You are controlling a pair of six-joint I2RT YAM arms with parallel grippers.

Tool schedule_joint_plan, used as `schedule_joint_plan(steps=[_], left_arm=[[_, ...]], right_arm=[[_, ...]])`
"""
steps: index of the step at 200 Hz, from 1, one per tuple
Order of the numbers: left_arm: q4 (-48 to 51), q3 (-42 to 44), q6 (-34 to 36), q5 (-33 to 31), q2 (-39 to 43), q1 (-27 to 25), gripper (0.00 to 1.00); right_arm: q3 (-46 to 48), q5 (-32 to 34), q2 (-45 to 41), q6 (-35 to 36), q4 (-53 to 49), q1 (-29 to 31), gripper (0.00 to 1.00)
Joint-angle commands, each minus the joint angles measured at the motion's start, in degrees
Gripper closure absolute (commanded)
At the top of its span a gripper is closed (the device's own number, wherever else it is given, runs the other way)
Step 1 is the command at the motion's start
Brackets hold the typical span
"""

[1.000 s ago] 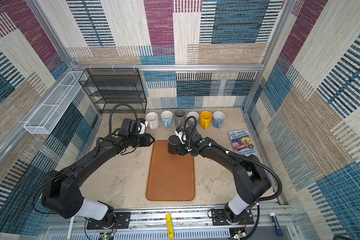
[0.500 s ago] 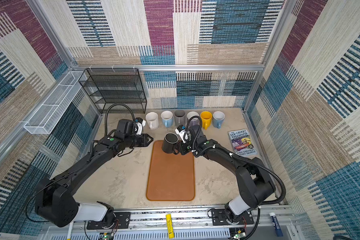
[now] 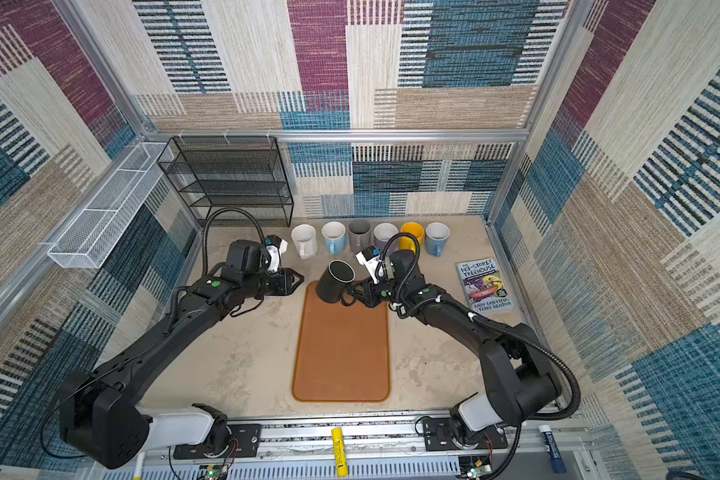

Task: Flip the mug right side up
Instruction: 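Lift and tilt the black mug with the right gripper toward the left gripper, then raise the black mug sideways while the left gripper moves under its body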

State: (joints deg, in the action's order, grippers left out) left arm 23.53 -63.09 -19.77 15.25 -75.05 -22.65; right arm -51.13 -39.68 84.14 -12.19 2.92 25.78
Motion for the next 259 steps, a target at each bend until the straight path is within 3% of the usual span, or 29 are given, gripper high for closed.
schedule_joint_plan(steps=[1,84,180,259], left_arm=[[-3.17,0.73,-0.62,0.78,1.78,0.05,0.65],[-13.74,5.31,-6.18,8.50,5.47,0.00,0.65],[-22.51,8.02,-9.68,12.45,9.27,0.02,0.66],[-34.32,9.90,-16.26,15.08,11.68,-0.83,0.65]], right_arm=[[0.20,-4.31,-1.22,-3.20,11.45,-0.36,1.00],[-1.28,-8.19,-1.55,-11.49,24.04,-1.35,1.00],[-2.91,-9.46,-2.25,-21.48,36.62,-2.31,1.00],[-6.94,-9.88,-2.02,-24.07,39.79,-2.40,1.00]])
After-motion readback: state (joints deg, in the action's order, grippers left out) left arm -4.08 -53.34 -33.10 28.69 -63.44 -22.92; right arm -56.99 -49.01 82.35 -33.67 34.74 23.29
